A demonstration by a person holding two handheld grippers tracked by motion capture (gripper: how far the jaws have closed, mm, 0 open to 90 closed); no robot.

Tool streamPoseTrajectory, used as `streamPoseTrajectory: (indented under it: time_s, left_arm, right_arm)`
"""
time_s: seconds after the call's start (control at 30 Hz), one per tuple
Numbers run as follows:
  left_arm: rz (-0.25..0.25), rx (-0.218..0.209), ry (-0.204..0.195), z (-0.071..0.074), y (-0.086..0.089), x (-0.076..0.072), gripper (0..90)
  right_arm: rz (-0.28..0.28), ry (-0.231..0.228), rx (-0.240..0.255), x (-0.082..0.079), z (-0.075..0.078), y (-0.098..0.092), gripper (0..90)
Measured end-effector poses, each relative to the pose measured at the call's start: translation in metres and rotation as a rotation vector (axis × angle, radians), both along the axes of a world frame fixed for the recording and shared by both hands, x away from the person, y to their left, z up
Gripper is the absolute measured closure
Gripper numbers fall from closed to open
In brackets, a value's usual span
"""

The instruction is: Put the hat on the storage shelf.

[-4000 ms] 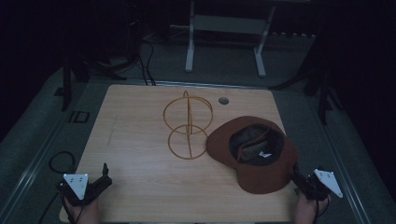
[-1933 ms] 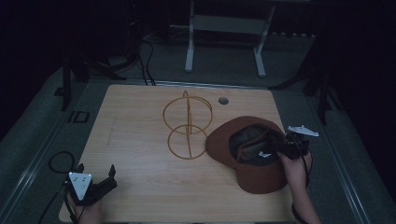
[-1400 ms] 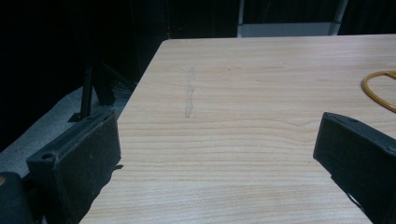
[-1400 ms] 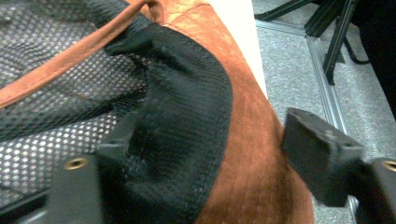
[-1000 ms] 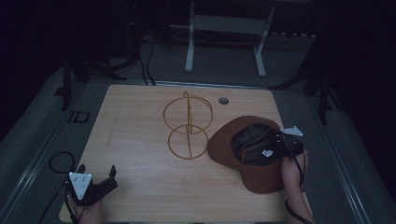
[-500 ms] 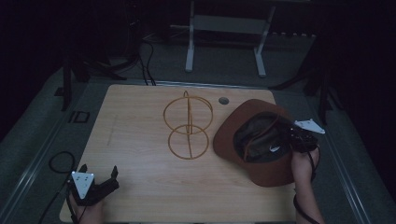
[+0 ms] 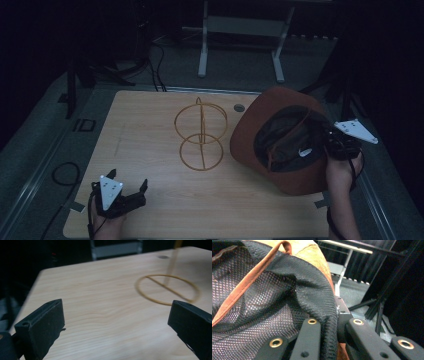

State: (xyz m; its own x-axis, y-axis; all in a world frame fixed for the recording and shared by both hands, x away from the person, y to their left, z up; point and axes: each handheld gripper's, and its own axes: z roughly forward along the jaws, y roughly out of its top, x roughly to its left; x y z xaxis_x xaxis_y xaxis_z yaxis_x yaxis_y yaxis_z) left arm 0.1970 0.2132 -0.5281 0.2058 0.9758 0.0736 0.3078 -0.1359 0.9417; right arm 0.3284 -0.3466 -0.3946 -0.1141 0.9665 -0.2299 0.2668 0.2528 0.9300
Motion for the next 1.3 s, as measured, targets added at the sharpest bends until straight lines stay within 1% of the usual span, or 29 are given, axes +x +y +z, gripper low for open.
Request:
streamPoseTrajectory:
  time_s: [0.1,0.13,0.17,0.2,0.23,0.3,0.33,0.4,0.47,0.53,0.57,0.6,0.63,0.7,0.73,0.8,0.83,0.87,0.9,0.93,0.97,1.0,1.03,1.07,1.1,1.13,1.17,1.2,1.3]
  left_arm:
    - [-0.073,-0.005,0.045,0.013,-0.017,0.002,1.3]
    - [-0.121,-0.018,0.065,0.021,-0.029,0.004,1.3]
    - [-0.121,-0.018,0.065,0.021,-0.029,0.004,1.3]
    - [-0.146,-0.011,0.083,0.024,-0.035,0.005,1.3]
    - [-0.177,-0.003,0.089,0.027,-0.041,0.006,1.3]
    - [-0.257,-0.029,0.098,0.033,-0.049,0.009,1.3]
    - [-0.274,-0.034,0.109,0.035,-0.054,0.011,1.3]
    - [-0.322,-0.065,0.121,0.045,-0.065,0.016,1.3]
    - [-0.335,-0.067,0.117,0.048,-0.070,0.017,1.3]
    - [-0.354,-0.052,0.102,0.054,-0.078,0.019,1.3]
    - [-0.354,-0.052,0.102,0.054,-0.078,0.019,1.3]
    - [-0.393,-0.040,0.090,0.063,-0.091,0.023,1.3]
    - [-0.393,-0.040,0.090,0.063,-0.091,0.023,1.5]
    - [-0.436,-0.039,0.074,0.071,-0.107,0.029,3.9]
    - [-0.436,-0.039,0.074,0.071,-0.107,0.029,4.0]
    - [-0.467,-0.027,0.074,0.077,-0.120,0.036,4.0]
    - [-0.490,-0.019,0.074,0.083,-0.133,0.042,4.0]
    - [-0.490,-0.019,0.074,0.083,-0.133,0.042,4.4]
    - [-0.523,-0.024,0.071,0.088,-0.147,0.047,4.6]
    - [-0.523,-0.024,0.071,0.088,-0.147,0.047,4.6]
    - [-0.547,0.000,0.064,0.093,-0.163,0.052,4.6]
    - [-0.547,0.000,0.064,0.093,-0.163,0.052,4.7]
    - [-0.555,0.009,0.060,0.096,-0.171,0.055,5.0]
    - [-0.591,-0.003,0.059,0.101,-0.187,0.061,5.5]
    - [-0.591,-0.003,0.059,0.101,-0.187,0.061,5.5]
    - [-0.603,0.004,0.055,0.104,-0.195,0.064,5.5]
    - [-0.621,0.029,0.042,0.108,-0.210,0.069,5.5]
    - [-0.627,0.035,0.037,0.111,-0.218,0.073,5.5]
    - [-0.640,0.029,0.034,0.117,-0.238,0.085,5.5]
  right_arm:
    - [0.012,0.002,-0.017,-0.003,0.005,0.003,85.3]
    - [0.026,0.003,-0.026,-0.006,0.006,0.006,85.3]
    - [0.027,0.004,-0.033,-0.008,0.006,0.007,85.3]
    - [0.033,0.005,-0.031,-0.010,0.005,0.008,85.3]
    - [0.033,0.005,-0.031,-0.010,0.005,0.008,85.3]
    - [0.041,0.005,-0.032,-0.014,0.003,0.010,85.3]
    - [0.048,0.007,-0.037,-0.016,0.001,0.010,85.3]
    - [0.060,0.019,-0.040,-0.021,-0.004,0.012,85.3]
    - [0.063,0.022,-0.044,-0.023,-0.006,0.013,85.2]
    - [0.069,0.025,-0.049,-0.026,-0.009,0.014,85.3]
    - [0.069,0.025,-0.049,-0.026,-0.009,0.014,85.3]
    - [0.074,0.032,-0.055,-0.029,-0.012,0.016,85.2]
    - [0.074,0.032,-0.055,-0.029,-0.012,0.016,85.2]
    - [0.083,0.034,-0.056,-0.031,-0.013,0.017,85.2]
    - [0.083,0.034,-0.056,-0.031,-0.013,0.017,85.2]
    - [0.086,0.029,-0.054,-0.033,-0.013,0.017,85.2]
    - [0.087,0.021,-0.049,-0.036,-0.012,0.016,85.2]
    - [0.087,0.021,-0.049,-0.036,-0.012,0.016,85.2]
    - [0.088,0.015,-0.054,-0.038,-0.011,0.017,85.2]
    - [0.090,0.016,-0.052,-0.038,-0.011,0.017,85.2]
    - [0.093,0.014,-0.058,-0.039,-0.010,0.016,85.2]
    - [0.095,0.015,-0.061,-0.039,-0.010,0.016,85.2]
    - [0.098,0.014,-0.057,-0.040,-0.009,0.016,85.2]
    - [0.100,0.011,-0.058,-0.041,-0.008,0.016,85.2]
    - [0.100,0.011,-0.058,-0.041,-0.008,0.016,85.2]
    - [0.099,0.007,-0.063,-0.042,-0.008,0.017,85.1]
    - [0.101,0.006,-0.061,-0.043,-0.007,0.017,85.1]
    - [0.105,0.003,-0.062,-0.044,-0.006,0.017,85.1]
    - [0.116,-0.001,-0.060,-0.046,-0.003,0.019,85.1]
